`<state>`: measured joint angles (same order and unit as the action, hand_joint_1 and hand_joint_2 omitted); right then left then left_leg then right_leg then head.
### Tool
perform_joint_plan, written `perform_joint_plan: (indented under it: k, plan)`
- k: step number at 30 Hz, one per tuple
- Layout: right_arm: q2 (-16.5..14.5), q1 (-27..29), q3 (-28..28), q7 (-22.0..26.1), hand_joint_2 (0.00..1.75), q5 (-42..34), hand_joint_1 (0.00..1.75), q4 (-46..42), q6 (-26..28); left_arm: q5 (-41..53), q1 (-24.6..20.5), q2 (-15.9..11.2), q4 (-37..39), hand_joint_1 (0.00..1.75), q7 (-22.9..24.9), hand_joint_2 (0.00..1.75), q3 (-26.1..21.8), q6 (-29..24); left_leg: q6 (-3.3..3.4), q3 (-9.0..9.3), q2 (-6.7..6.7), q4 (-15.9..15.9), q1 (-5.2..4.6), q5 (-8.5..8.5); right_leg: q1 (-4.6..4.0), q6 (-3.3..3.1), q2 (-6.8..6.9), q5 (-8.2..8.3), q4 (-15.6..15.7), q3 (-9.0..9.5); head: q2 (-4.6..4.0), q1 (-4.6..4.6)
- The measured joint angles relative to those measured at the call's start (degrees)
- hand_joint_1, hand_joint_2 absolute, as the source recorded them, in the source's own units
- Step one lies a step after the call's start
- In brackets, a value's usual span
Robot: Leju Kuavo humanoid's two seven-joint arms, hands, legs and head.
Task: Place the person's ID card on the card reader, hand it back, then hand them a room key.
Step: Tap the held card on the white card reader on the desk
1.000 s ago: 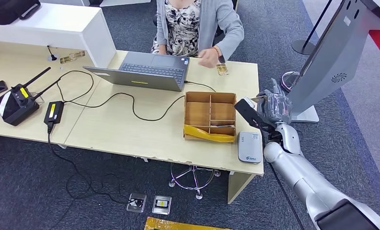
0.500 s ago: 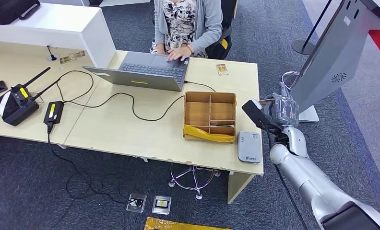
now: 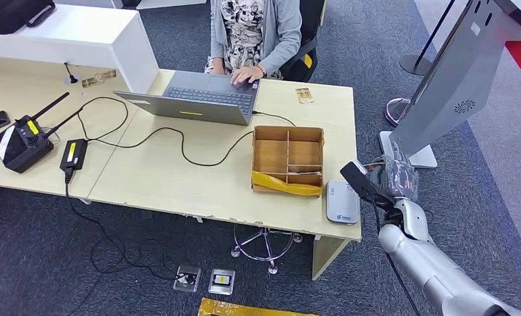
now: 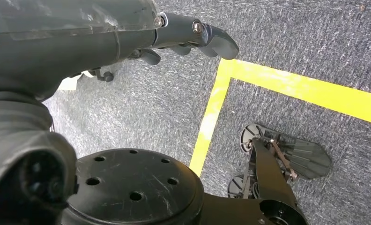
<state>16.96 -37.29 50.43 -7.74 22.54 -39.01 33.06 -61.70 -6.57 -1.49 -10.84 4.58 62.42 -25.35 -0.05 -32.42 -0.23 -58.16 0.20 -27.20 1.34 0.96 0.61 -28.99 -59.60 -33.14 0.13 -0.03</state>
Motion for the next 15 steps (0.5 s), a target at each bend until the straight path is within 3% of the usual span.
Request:
perform_joint_plan:
  k: [4, 15]
  plan:
    - [2.17, 2.92, 1.49, -2.79, 1.75, 0.19, 1.75, -5.06, -0.11, 0.28, 0.01, 0.0, 0.0, 0.0, 0.01, 0.0, 0.0, 0.02, 0.01, 0.01, 0.01, 0.0, 0.0, -0.02, 0.0, 0.0, -0.01, 0.0, 0.0, 0.0, 0.0, -0.01]
    - [5.87, 6.06, 4.52, -4.39, 1.75, -0.14, 1.75, -14.02, 0.05, 0.36, 0.0, -0.04, 0.0, 0.0, 0.49, 0.0, 0.0, 0.07, 0.01, 0.01, 0.05, 0.0, 0.0, -0.02, 0.0, 0.0, -0.04, 0.0, 0.0, 0.0, 0.0, -0.01]
